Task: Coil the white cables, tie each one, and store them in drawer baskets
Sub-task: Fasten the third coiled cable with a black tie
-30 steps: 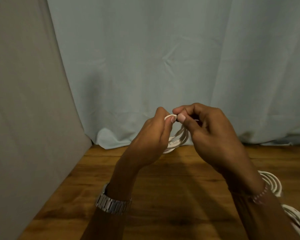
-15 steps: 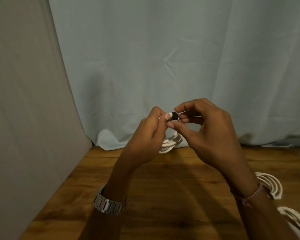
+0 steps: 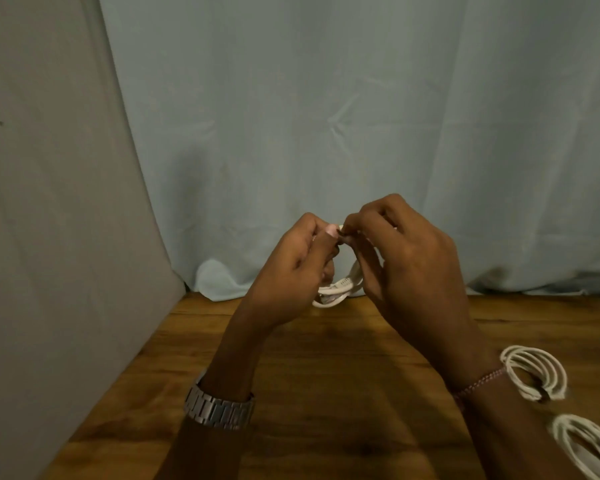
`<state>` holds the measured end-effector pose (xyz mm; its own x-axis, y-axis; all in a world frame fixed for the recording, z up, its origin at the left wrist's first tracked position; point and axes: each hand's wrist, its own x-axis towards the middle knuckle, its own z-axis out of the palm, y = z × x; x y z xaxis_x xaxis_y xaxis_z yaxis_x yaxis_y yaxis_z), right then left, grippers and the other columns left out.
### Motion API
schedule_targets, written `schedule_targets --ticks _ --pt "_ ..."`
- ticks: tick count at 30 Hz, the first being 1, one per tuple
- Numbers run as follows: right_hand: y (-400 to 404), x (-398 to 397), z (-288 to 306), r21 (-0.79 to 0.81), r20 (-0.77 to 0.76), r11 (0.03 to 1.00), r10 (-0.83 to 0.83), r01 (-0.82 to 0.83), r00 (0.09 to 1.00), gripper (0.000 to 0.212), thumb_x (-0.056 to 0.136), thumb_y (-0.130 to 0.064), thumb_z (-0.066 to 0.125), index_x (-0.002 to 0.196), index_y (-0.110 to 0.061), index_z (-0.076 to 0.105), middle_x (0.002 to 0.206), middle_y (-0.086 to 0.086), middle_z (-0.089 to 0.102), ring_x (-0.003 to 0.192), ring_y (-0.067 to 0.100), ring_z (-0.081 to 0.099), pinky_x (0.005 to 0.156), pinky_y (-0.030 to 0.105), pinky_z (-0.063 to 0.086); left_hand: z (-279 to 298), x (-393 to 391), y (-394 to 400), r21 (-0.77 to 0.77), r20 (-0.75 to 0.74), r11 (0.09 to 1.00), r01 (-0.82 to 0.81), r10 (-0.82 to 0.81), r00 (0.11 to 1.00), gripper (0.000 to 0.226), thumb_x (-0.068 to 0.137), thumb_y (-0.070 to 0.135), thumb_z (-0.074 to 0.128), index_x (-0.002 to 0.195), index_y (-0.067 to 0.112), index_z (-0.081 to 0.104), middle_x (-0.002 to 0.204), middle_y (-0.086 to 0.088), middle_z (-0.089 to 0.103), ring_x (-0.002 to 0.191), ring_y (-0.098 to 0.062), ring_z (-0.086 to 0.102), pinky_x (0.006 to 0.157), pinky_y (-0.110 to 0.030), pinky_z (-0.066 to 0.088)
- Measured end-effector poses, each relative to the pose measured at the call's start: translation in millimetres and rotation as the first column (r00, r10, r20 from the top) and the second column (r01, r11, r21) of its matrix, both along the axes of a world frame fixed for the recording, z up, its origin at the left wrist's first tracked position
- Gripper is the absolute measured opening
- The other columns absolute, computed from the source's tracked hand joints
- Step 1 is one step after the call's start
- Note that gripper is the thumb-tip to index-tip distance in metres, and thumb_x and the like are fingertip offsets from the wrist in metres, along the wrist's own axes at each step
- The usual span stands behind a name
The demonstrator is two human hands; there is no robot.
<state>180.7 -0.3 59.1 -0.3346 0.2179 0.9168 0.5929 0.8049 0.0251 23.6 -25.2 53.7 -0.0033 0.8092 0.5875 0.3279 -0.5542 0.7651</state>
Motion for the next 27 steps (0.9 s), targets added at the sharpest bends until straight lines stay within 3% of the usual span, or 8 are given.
schedule_targets --ticks 6,15,22,27 --pt "3 -3 -3 -0.018 -0.062 0.998 0.054 -0.056 0.997 0.007 0.1 -0.016 0.063 0.101 -0.012 0.068 0.1 0.002 0.065 0.078 0.017 0.058 0.056 0.037 0.048 3 1 -2 0.029 0.046 1.0 -0.008 0.007 0.999 0.027 0.099 0.038 0.044 0.093 0.013 0.051 0.066 0.003 0.041 0.057 -0.013 0.039 0.058 -0.042 0.038" --pt "12 4 -4 0.054 -0.02 0.99 0.132 -0.131 0.991 0.013 0.098 -0.015 0.063 0.102 -0.011 0.074 0.103 0.003 0.07 0.082 0.022 0.064 0.063 0.04 0.051 4 4 -3 0.003 0.151 1.0 -0.021 0.02 0.988 0.023 0.106 0.029 0.046 0.088 0.014 0.049 0.06 0.004 0.043 0.054 -0.011 0.038 0.062 -0.043 0.037" --pt "12 7 1 -0.044 -0.067 0.981 0.186 -0.189 0.98 0.017 0.092 -0.012 0.073 0.108 -0.015 0.076 0.109 0.003 0.068 0.097 0.018 0.066 0.078 0.035 0.055 10 -2 -6 -0.046 0.24 0.997 0.069 -0.056 0.969 0.021 0.104 0.025 0.048 0.094 0.007 0.053 0.062 0.004 0.044 0.054 -0.01 0.038 0.058 -0.033 0.038" --pt "8 11 7 -0.222 -0.214 0.898 0.335 -0.38 0.918 0.019 0.091 -0.009 0.072 0.109 -0.013 0.076 0.105 -0.003 0.075 0.098 0.008 0.071 0.087 0.029 0.06 9 -7 -7 -0.054 0.221 0.985 0.165 -0.149 0.964 0.01 0.103 0.014 0.051 0.099 0.006 0.053 0.063 -0.003 0.043 0.054 -0.012 0.04 0.055 -0.033 0.038"
